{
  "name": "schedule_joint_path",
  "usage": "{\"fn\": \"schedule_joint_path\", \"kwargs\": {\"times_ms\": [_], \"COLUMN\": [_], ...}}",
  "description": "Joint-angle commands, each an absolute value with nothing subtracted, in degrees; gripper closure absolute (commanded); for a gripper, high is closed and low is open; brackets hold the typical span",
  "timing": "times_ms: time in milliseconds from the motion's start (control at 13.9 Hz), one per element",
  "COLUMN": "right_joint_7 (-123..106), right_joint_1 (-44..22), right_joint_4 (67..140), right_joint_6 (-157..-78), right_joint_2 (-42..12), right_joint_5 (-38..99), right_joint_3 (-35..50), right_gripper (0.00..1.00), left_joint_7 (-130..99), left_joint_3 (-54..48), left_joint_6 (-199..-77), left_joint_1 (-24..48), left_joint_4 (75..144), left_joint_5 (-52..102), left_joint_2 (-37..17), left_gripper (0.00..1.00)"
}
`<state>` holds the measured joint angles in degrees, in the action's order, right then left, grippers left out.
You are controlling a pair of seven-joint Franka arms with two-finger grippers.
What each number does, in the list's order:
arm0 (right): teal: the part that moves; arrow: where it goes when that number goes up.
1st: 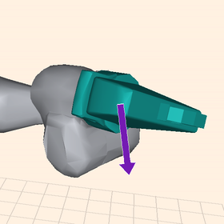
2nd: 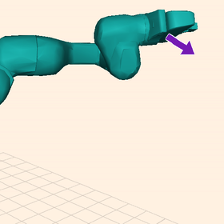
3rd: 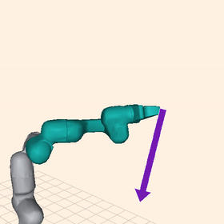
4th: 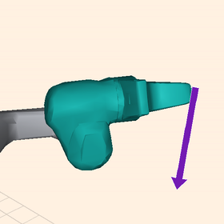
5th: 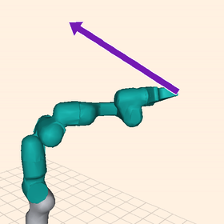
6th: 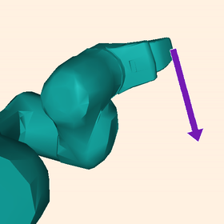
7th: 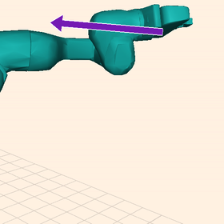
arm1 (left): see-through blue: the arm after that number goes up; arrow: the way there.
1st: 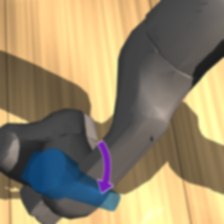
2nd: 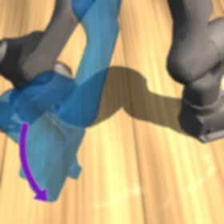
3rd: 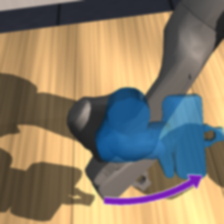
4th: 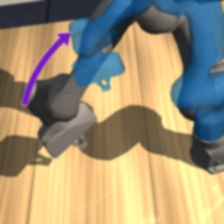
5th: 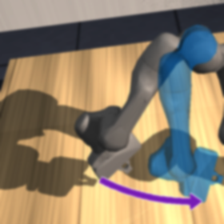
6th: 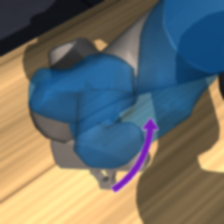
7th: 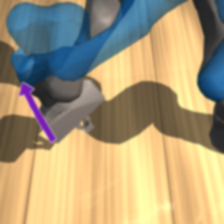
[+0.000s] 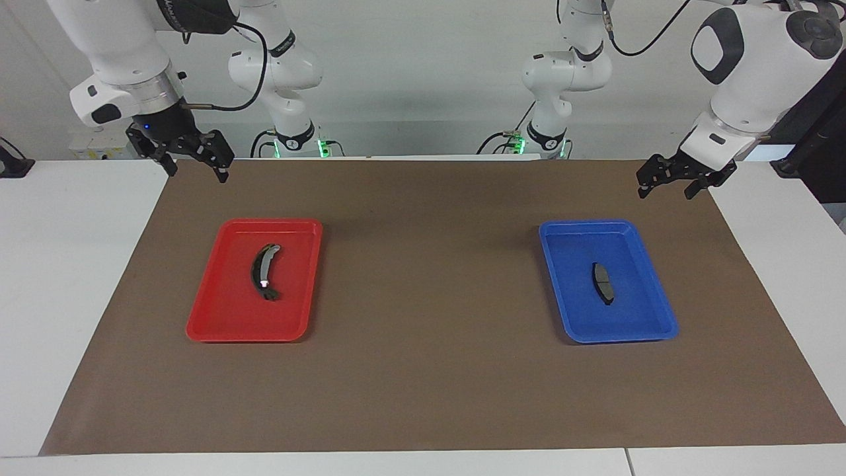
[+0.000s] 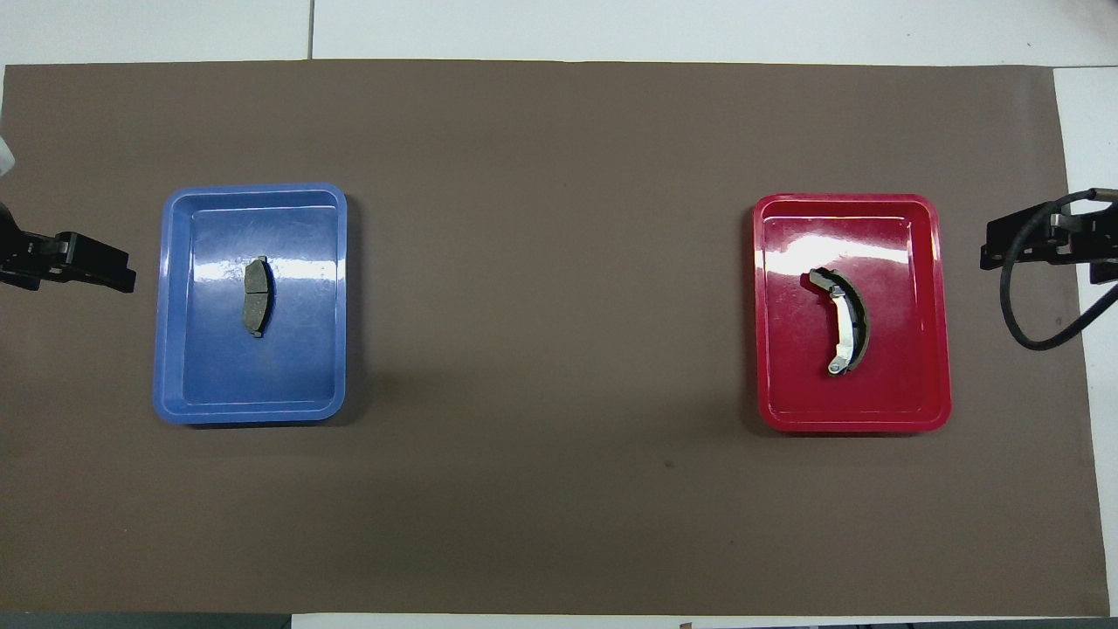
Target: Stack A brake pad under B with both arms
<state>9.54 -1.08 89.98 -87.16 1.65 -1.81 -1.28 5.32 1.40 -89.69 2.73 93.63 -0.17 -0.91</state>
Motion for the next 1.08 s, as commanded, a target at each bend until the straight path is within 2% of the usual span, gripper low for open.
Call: {"fn": "schedule_joint_path", "kwargs": {"times_ms": [0, 646, 1006], "right_joint_7": [8.09, 8.09, 8.17], "right_joint_1": [-0.62, -0.62, -0.62], "right_joint_4": [89.38, 89.47, 89.56], "right_joint_6": [-86.40, -86.40, -86.40], "right_joint_2": [1.41, 1.41, 1.49], "right_joint_5": [-1.76, -1.85, -1.76], "right_joint_3": [-0.97, -0.97, -0.97], "right_gripper": [0.00, 0.00, 0.00], "left_joint_7": [4.66, 4.48, 4.40], "left_joint_3": [1.67, 1.23, 1.14], "left_joint_6": [-90.97, -91.05, -96.05], "left_joint_1": [3.25, 3.43, 3.43], "left_joint_4": [95.62, 95.89, 100.18], "left_joint_5": [0.35, 0.35, 0.44], "left_joint_2": [0.62, 0.70, 2.28], "left_gripper": [0.01, 0.01, 0.01]}}
